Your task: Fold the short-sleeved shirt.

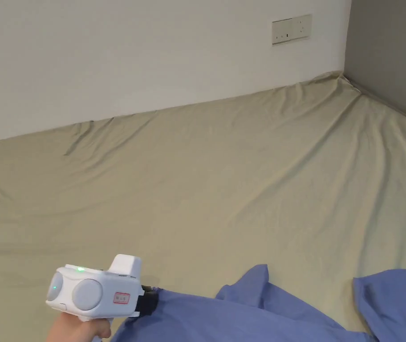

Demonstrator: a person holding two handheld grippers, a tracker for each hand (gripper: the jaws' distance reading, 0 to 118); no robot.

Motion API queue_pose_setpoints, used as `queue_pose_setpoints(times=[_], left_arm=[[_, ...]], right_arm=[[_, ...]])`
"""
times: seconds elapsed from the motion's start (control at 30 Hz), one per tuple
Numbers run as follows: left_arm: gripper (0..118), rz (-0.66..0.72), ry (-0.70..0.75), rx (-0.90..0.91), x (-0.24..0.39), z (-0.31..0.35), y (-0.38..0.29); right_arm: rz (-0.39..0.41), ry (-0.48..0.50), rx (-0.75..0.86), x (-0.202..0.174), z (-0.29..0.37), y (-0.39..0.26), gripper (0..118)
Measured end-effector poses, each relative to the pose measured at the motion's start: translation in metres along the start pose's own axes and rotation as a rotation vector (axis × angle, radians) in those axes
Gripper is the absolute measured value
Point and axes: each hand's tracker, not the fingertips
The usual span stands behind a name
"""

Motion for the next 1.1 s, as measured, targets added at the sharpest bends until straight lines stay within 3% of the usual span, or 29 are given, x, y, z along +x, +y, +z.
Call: queue_pose_setpoints(times=[0.1,0.2,0.33,0.37,0.4,0.43,0.47,0.57,0.67,0.7,0.8,0.83,0.87,0.9,0.93,1.0,1.1], left_arm=[[1,-0.008,-0.014,0.091,0.003,0.031,-0.004],[1,0.071,-0.07,0.222,0.008,0.069,-0.01],[1,0.055,-0.094,0.287,0.026,0.113,-0.018],[1,0.048,-0.103,0.294,0.028,0.121,-0.019],[1,0.046,-0.112,0.306,0.031,0.128,-0.021],[1,0.05,-0.116,0.319,0.034,0.135,-0.024],[1,0.055,-0.116,0.328,0.035,0.142,-0.026],[1,0.065,-0.13,0.345,0.037,0.156,-0.032],[1,0.075,-0.127,0.358,0.038,0.164,-0.036],[1,0.081,-0.129,0.357,0.038,0.164,-0.037],[1,0.099,-0.122,0.354,0.037,0.161,-0.039],[1,0.103,-0.12,0.354,0.038,0.16,-0.039],[1,0.11,-0.117,0.353,0.038,0.159,-0.04],[1,0.115,-0.115,0.353,0.039,0.159,-0.04],[1,0.119,-0.114,0.352,0.038,0.158,-0.04],[1,0.123,-0.112,0.353,0.039,0.16,-0.042],[1,0.128,-0.085,0.365,0.038,0.172,-0.049]], right_arm=[[0.022,0.019,-0.018,-0.002,-0.024,0.01,0],[0.064,0.039,-0.058,0.002,-0.075,0.029,0],[0.2,0.046,-0.22,0.013,-0.172,0.041,3],[0.197,0.038,-0.291,0.017,-0.191,0.039,19],[0.186,-0.002,-0.34,0.022,-0.207,0.033,74],[0.175,-0.022,-0.411,0.037,-0.226,0.026,111],[0.176,-0.069,-0.462,0.042,-0.237,0.02,118],[0.12,-0.077,-0.532,0.056,-0.242,0.002,89],[0.248,-0.059,-0.489,0.045,-0.218,-0.01,86],[0.268,-0.051,-0.502,0.038,-0.212,-0.013,78],[0.273,-0.04,-0.535,0.024,-0.202,-0.02,41],[0.309,-0.03,-0.521,0.017,-0.201,-0.018,34],[0.317,0.002,-0.506,0.015,-0.201,-0.017,34],[0.303,0.035,-0.499,0.011,-0.199,-0.016,6],[0.296,0.016,-0.49,0.005,-0.194,-0.013,2],[0.306,0.084,-0.481,-0.002,-0.192,-0.011,2],[0.331,0.011,-0.34,-0.008,-0.167,-0.005,1]])
